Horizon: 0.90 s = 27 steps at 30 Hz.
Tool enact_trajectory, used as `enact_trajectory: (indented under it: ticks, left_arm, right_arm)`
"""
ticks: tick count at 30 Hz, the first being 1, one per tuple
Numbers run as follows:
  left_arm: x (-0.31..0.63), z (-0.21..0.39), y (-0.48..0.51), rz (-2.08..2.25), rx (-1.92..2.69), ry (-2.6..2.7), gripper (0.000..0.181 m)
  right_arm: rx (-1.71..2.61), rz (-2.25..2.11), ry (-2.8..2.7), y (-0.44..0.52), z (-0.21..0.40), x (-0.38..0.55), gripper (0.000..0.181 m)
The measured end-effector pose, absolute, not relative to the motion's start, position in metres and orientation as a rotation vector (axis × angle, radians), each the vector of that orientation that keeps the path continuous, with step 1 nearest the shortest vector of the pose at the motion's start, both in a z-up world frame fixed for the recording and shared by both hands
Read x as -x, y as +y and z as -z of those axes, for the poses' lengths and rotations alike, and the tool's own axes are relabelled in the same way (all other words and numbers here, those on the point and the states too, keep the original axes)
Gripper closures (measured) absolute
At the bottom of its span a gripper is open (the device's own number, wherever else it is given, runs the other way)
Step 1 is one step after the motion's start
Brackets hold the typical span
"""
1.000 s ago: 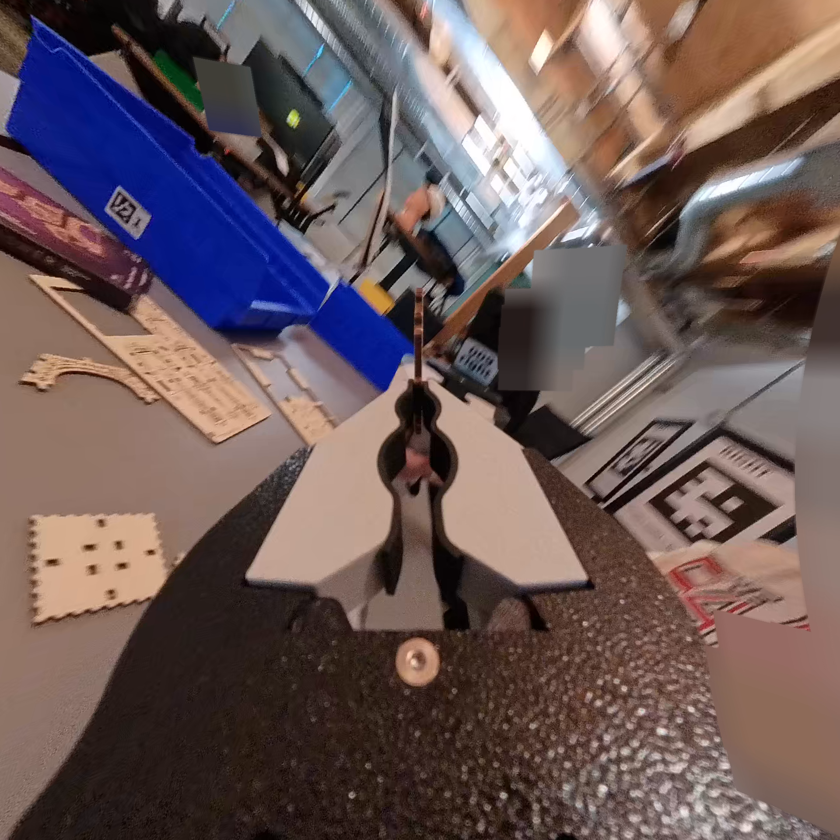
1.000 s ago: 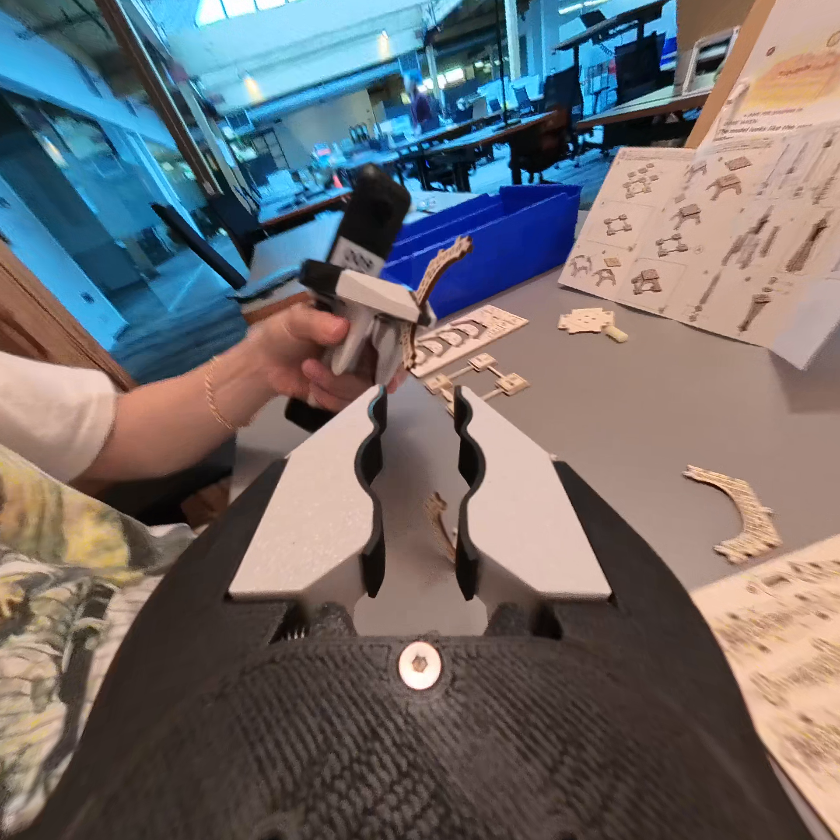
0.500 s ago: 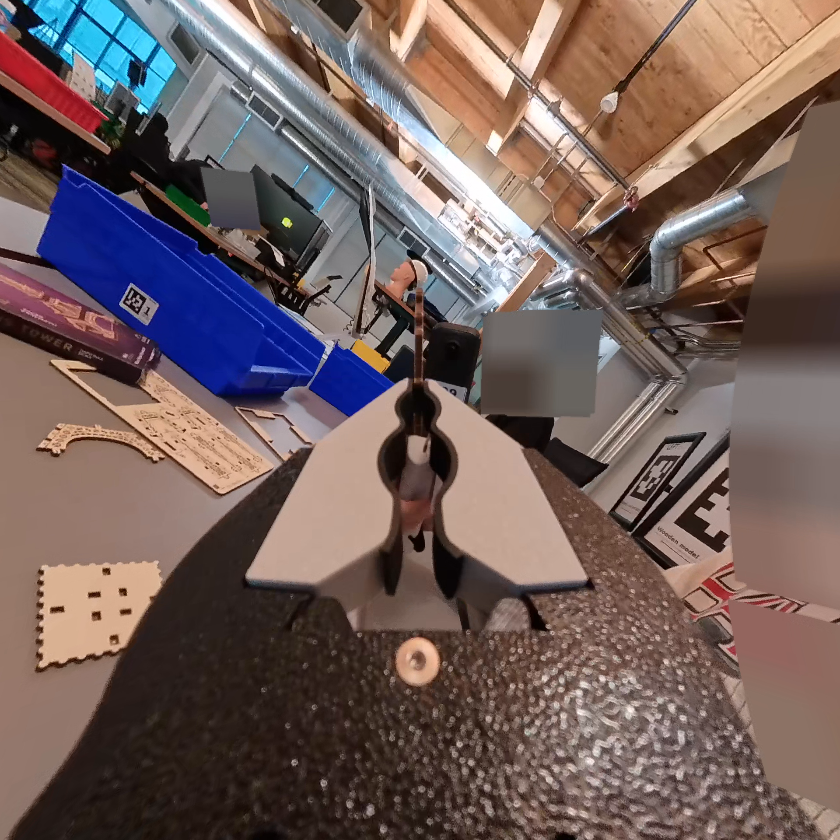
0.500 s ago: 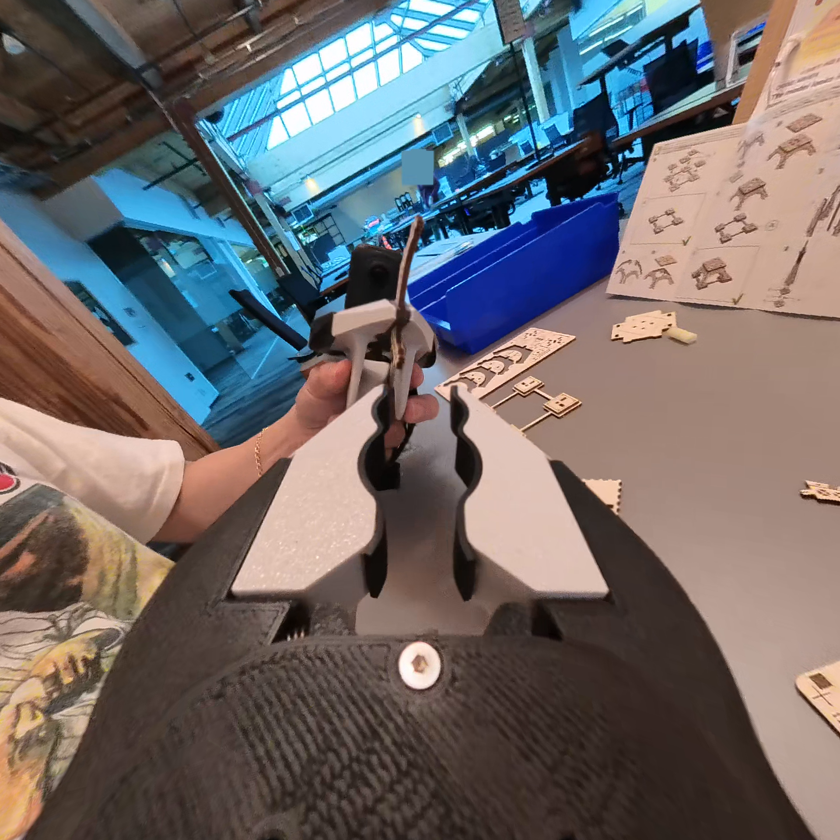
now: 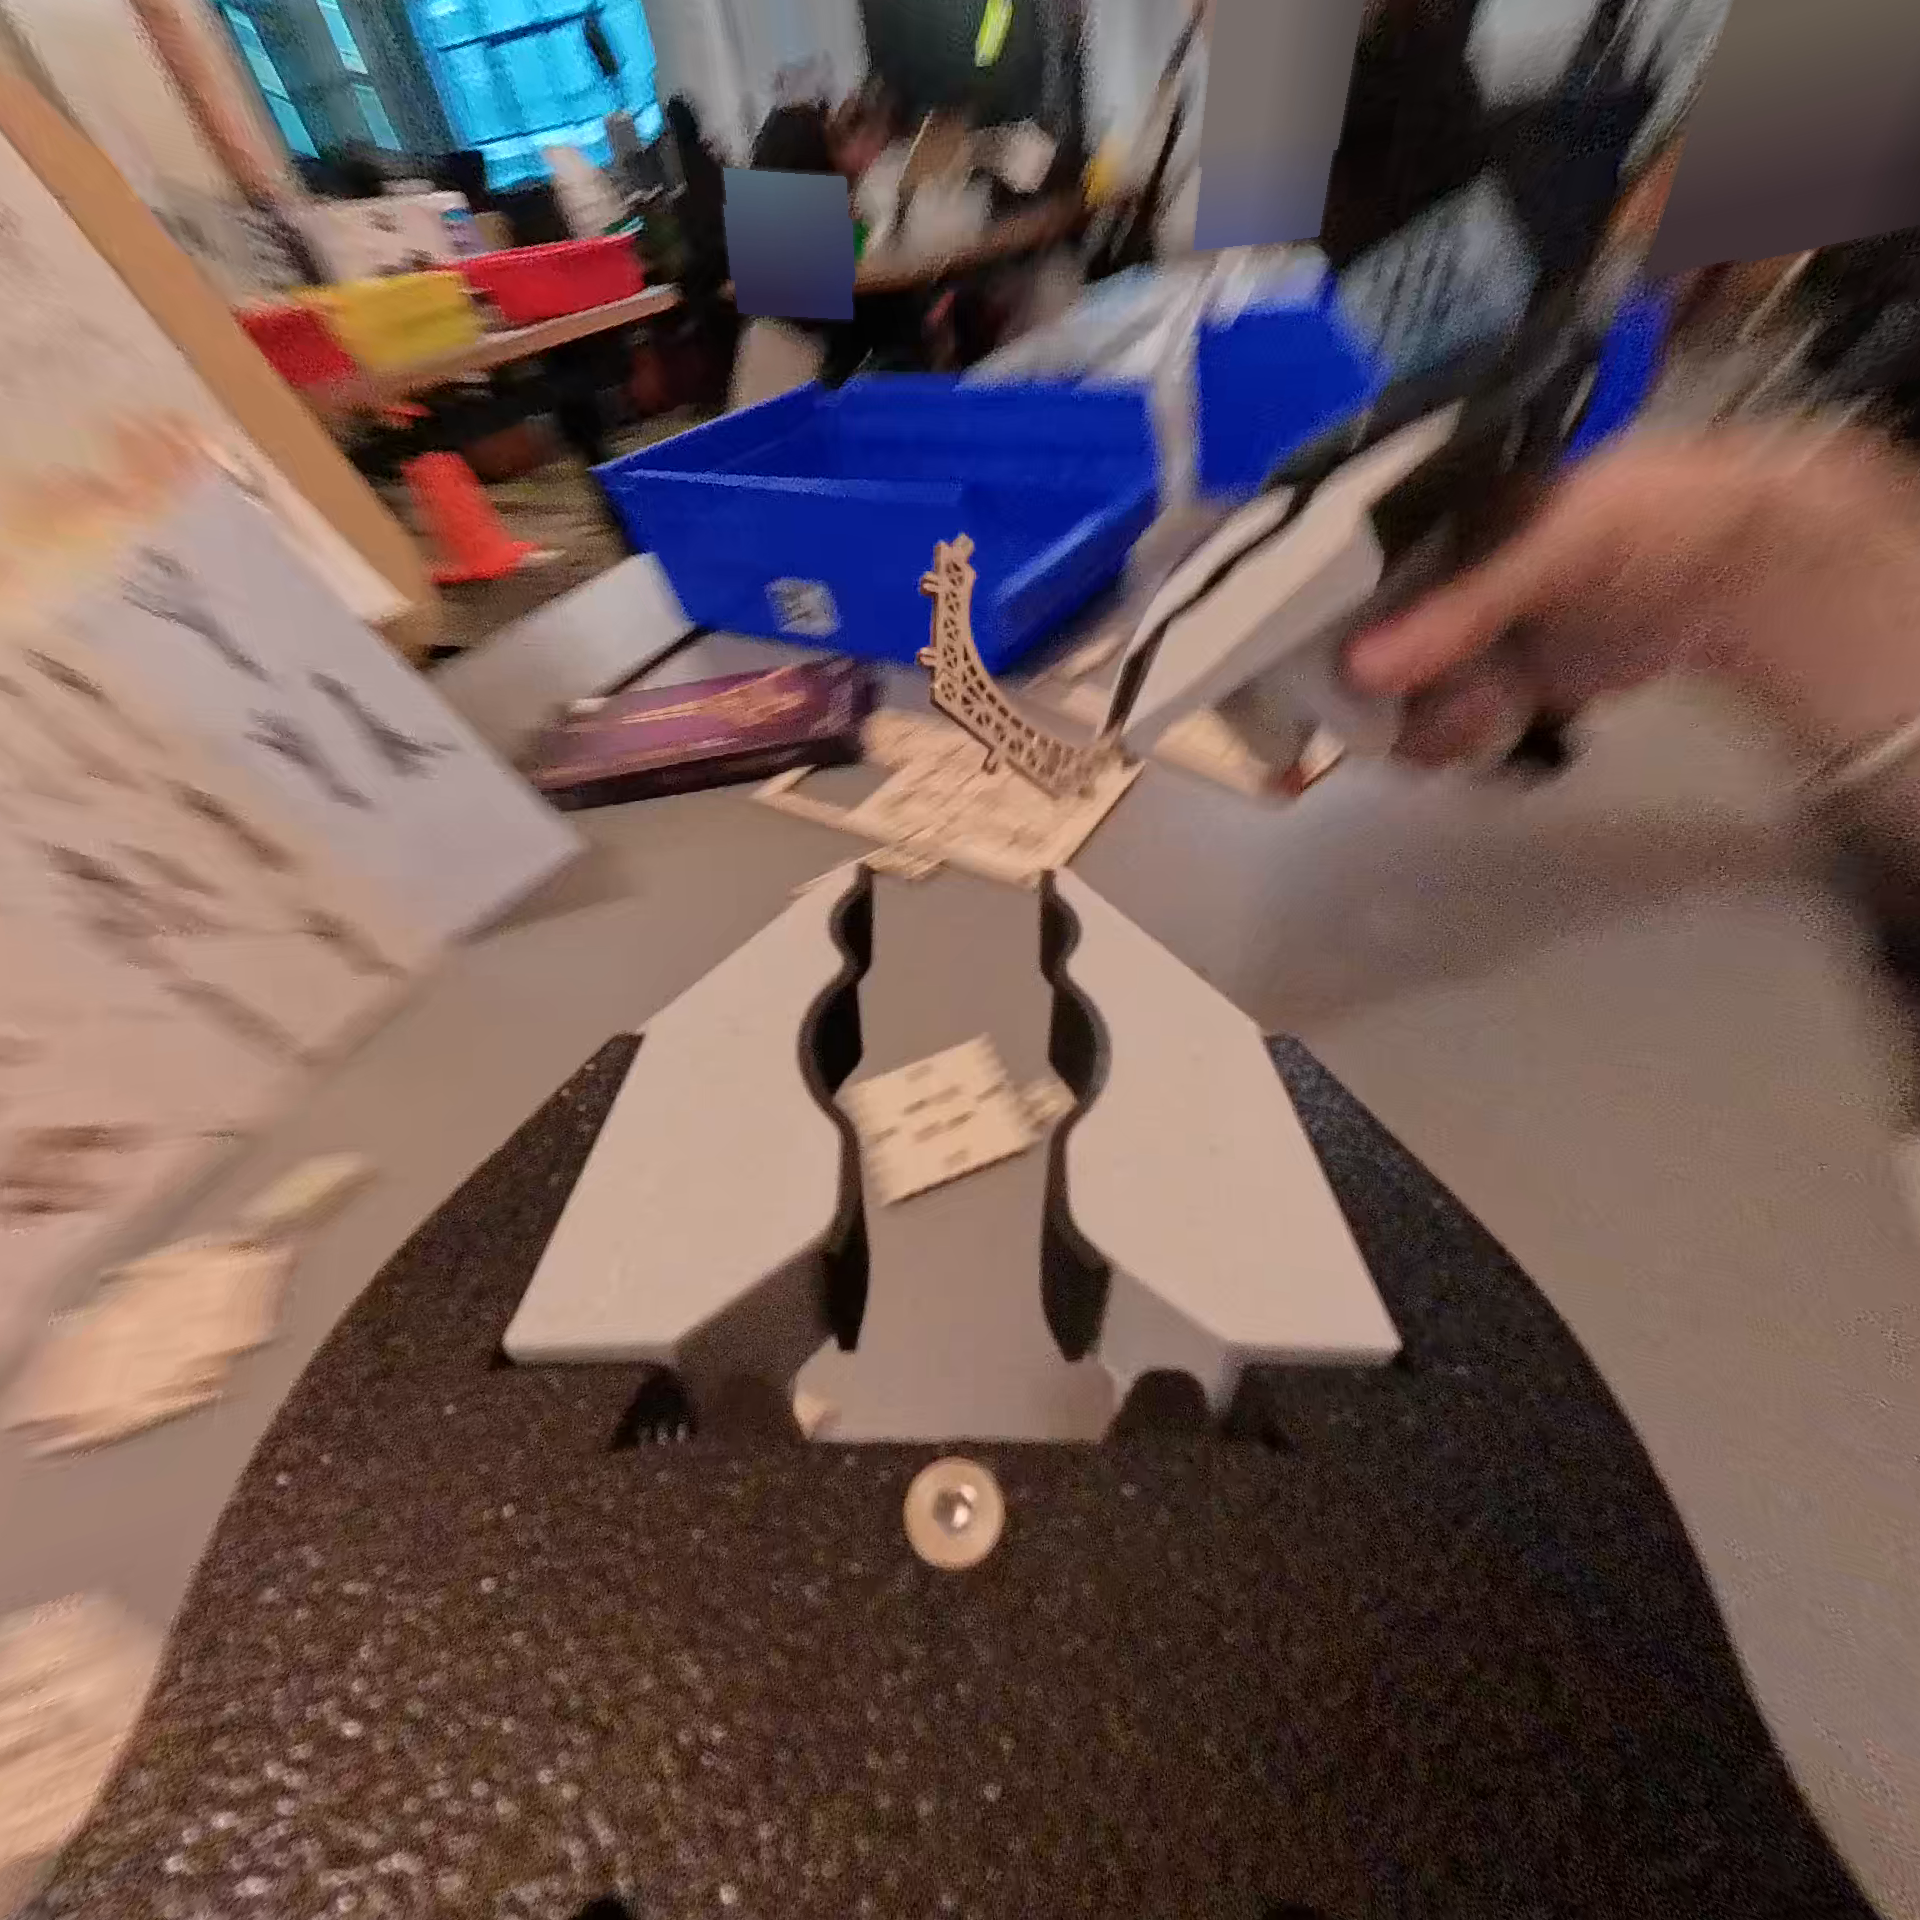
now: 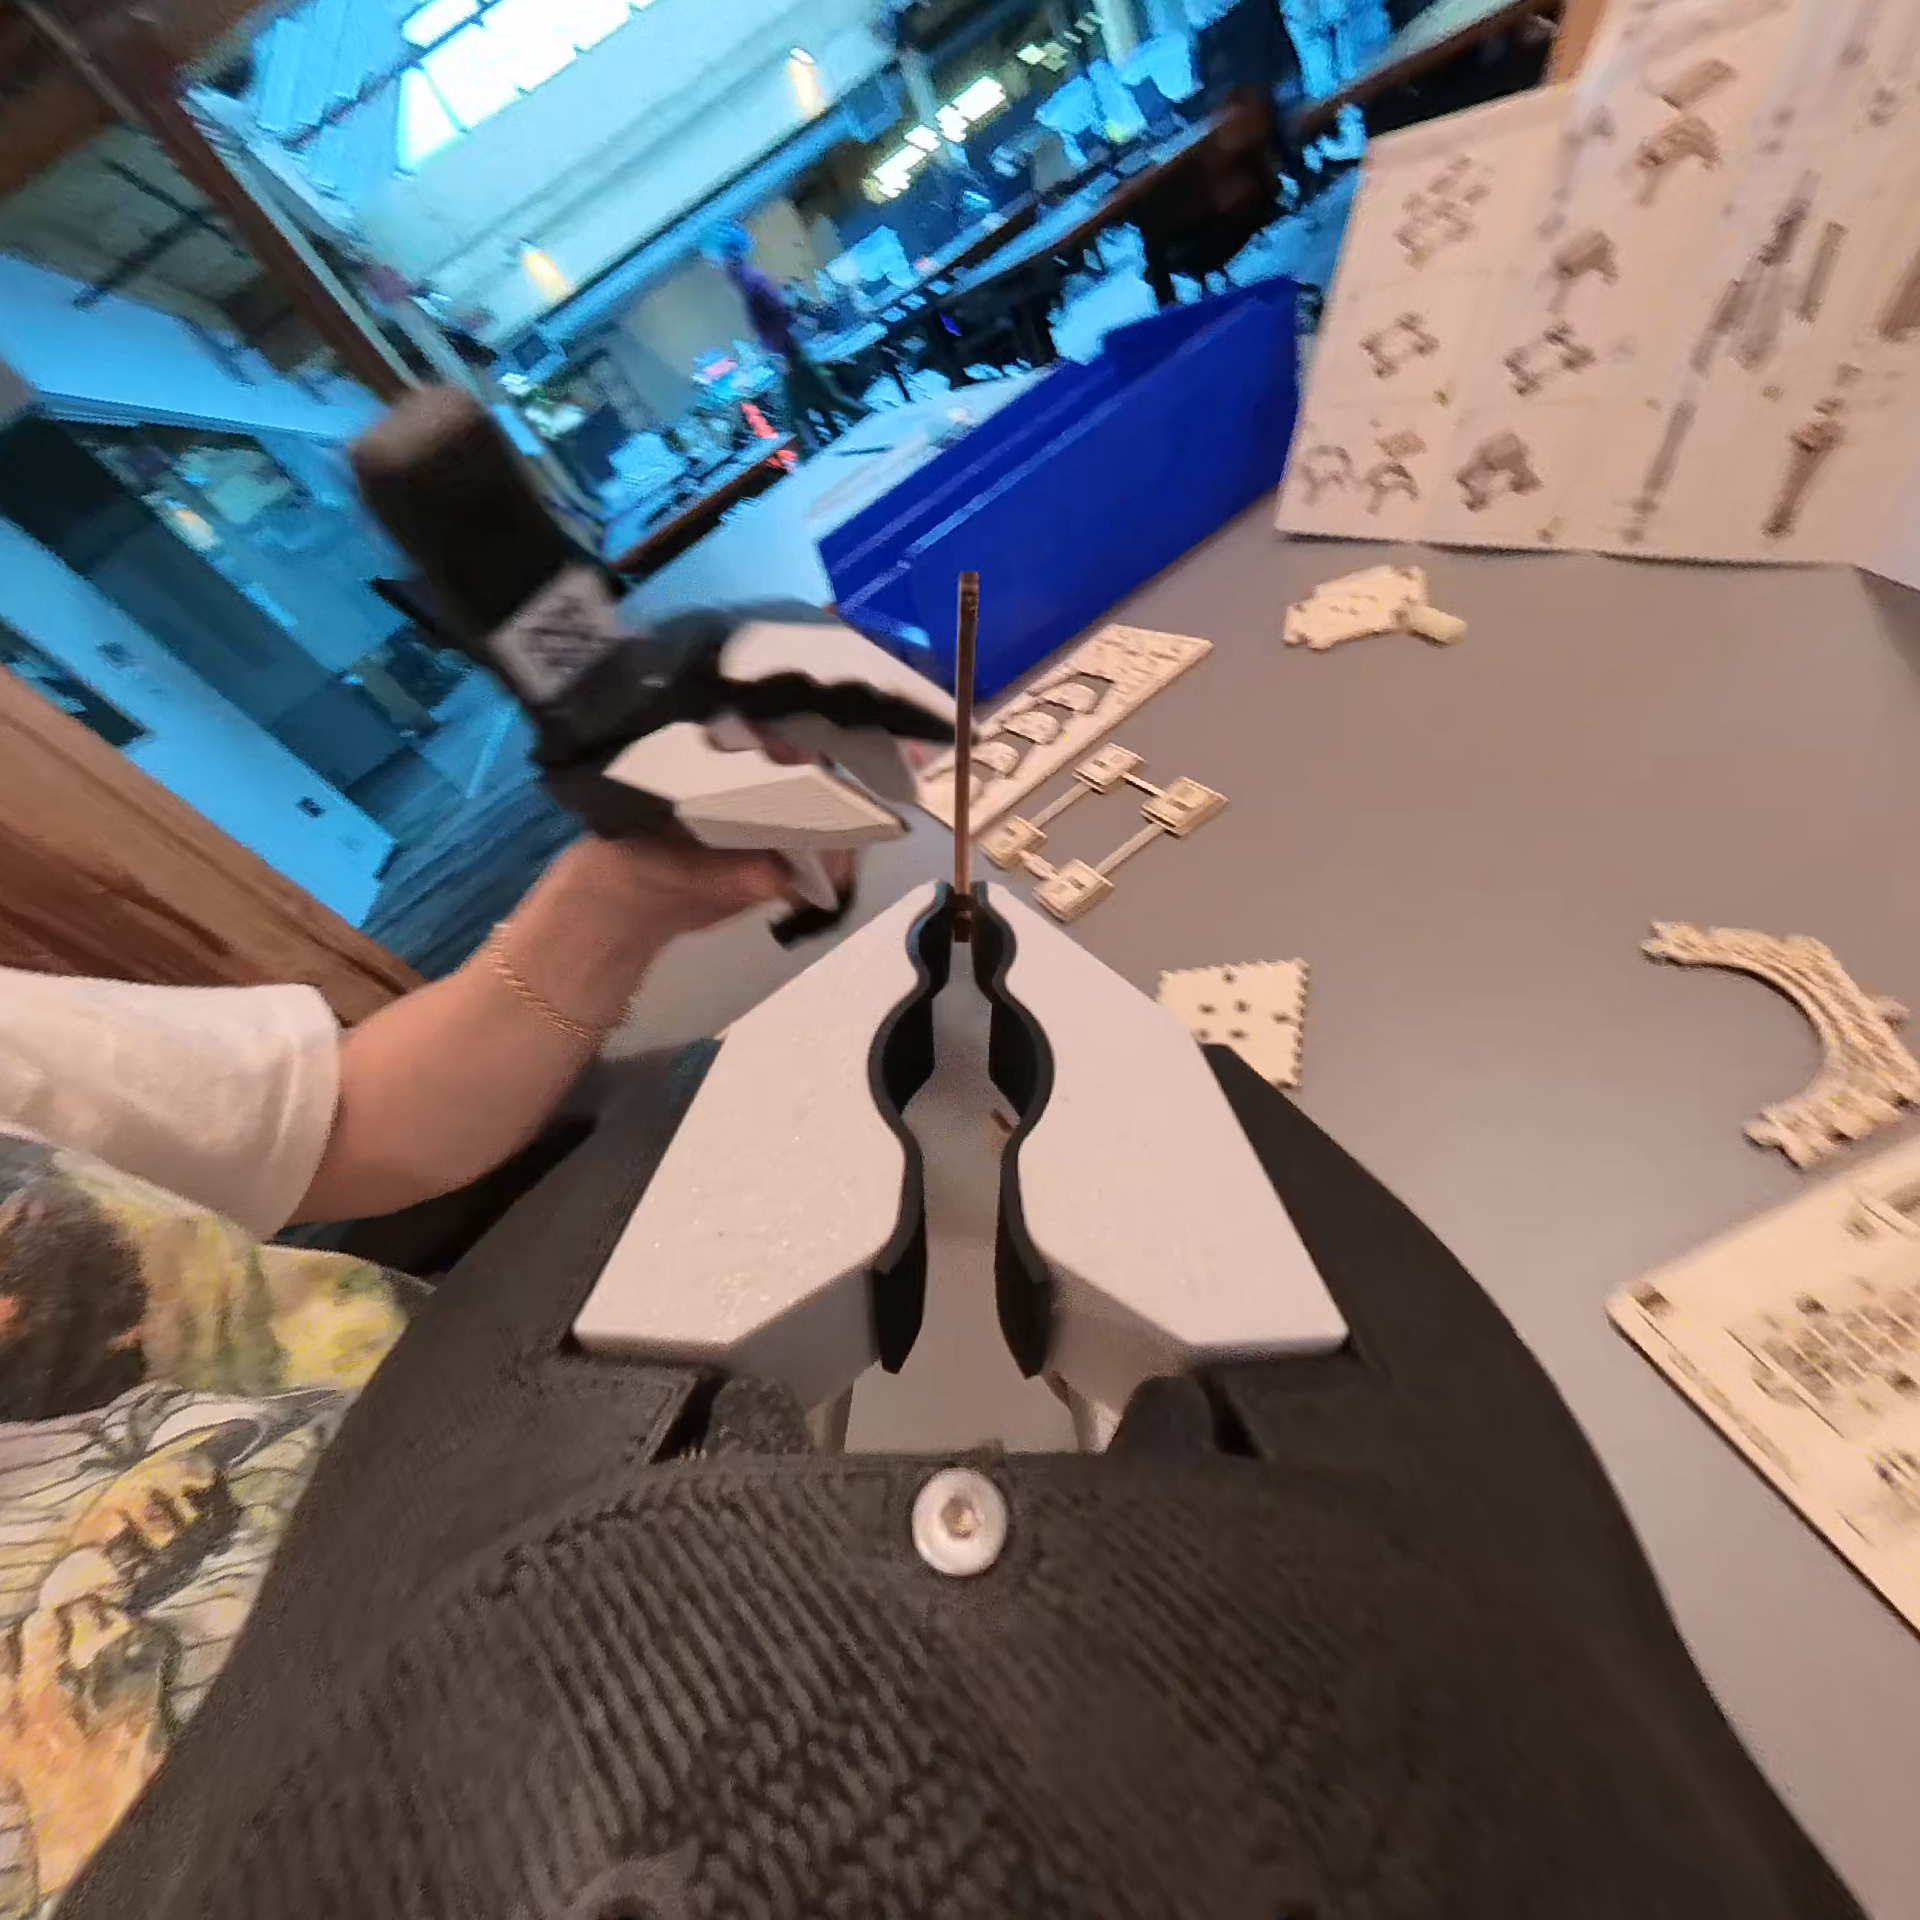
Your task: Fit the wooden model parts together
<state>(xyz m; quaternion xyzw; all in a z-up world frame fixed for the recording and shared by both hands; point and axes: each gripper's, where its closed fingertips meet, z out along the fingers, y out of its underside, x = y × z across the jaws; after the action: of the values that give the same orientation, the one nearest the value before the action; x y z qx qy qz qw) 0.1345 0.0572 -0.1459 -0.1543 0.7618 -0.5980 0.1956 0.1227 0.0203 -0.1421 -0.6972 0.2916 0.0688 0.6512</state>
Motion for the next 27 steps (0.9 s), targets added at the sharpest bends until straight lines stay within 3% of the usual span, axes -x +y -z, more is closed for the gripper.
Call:
enact_trajectory:
  ticks: [3, 8, 15, 27]
  left_arm:
    - [-0.117, 0.149, 0.052, 1.188, 0.016, 2.166, 0.155]
    - [-0.105, 0.164, 0.029, 0.862, -0.258, 2.21, 0.156]
    - [-0.111, 0.179, 0.03, 0.724, -0.279, 2.259, 0.176]
    - [-0.109, 0.192, 0.032, 0.752, -0.248, 2.357, 0.175]
  right_arm:
    - [1.681, -0.142, 0.727, 0.017, 0.159, -0.125, 0.181]
    - [1.804, -0.131, 0.699, 0.033, 0.172, -0.115, 0.181]
    - [1.832, -0.163, 0.673, 0.039, 0.172, -0.106, 0.181]
    - [1.938, -0.094, 0.638, 0.04, 0.184, -0.105, 0.181]
